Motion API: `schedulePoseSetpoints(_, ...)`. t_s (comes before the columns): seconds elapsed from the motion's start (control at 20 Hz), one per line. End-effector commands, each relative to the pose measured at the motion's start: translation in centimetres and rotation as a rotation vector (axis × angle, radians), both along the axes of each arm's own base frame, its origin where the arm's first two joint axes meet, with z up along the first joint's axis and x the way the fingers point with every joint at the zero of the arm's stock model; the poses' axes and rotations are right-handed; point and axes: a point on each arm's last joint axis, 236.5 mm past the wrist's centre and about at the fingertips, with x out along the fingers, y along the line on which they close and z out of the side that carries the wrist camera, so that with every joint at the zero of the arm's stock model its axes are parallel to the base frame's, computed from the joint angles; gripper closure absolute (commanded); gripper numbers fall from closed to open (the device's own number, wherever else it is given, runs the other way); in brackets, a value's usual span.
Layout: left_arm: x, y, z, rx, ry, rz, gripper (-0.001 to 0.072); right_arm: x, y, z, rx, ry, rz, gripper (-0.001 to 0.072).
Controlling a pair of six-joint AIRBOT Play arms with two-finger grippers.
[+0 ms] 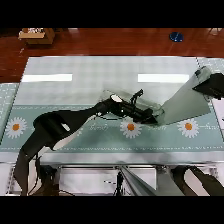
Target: Fold the shirts.
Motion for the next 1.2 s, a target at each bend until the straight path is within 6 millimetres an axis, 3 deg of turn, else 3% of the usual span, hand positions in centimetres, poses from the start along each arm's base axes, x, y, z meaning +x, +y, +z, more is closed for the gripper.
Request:
schedulePoseSetpoints(0.0, 5.3, 1.6, 2.4, -0.036, -0.057, 0.125, 0.0686, -0.3, 0.1, 0.0, -0.003, 0.005, 0.007, 0.0685)
schedulePoseSetpoints(0.15, 12.0, 7.7, 6.8, -0.020, -0.238, 0.202, 0.0686, -0.3, 1.9, 0.1, -0.007, -0.004, 0.064, 0.0685)
schedulePoseSetpoints(0.25, 14.5, 12.9, 9.2, 0.060, -0.361, 0.205, 0.0686, 0.0, 4.4, 0.4, -0.007, -0.030, 0.124, 0.0685)
schedulePoseSetpoints(0.45, 16.5, 23.7, 13.8, 0.280, -0.614, 0.171, 0.0686, 2.4, 8.4, 0.9, -0.071, -0.144, 0.163, 0.0685)
schedulePoseSetpoints(0.55, 17.2, 29.1, 17.1, 0.375, -0.702, 0.219, 0.0685, 3.5, 10.5, 0.1, -0.085, -0.160, 0.189, 0.0685)
schedulePoseSetpoints(0.7, 16.2, 35.2, 22.9, 0.397, -0.777, 0.305, 0.0685, 4.6, 14.3, -3.3, -0.080, -0.101, 0.271, 0.0685)
schedulePoseSetpoints(0.9, 13.7, 41.0, 28.9, 0.435, -0.868, 0.410, 0.0685, 6.4, 19.0, -10.5, -0.090, 0.004, 0.345, 0.0685)
schedulePoseSetpoints(1.0, 12.3, 42.7, 30.5, 0.454, -0.891, 0.436, 0.0685, 7.3, 21.3, -13.5, -0.085, 0.023, 0.360, 0.0685)
schedulePoseSetpoints(1.15, 10.1, 43.5, 31.2, 0.468, -0.887, 0.413, 0.0684, 8.7, 24.6, -16.7, -0.037, 0.018, 0.342, 0.0684)
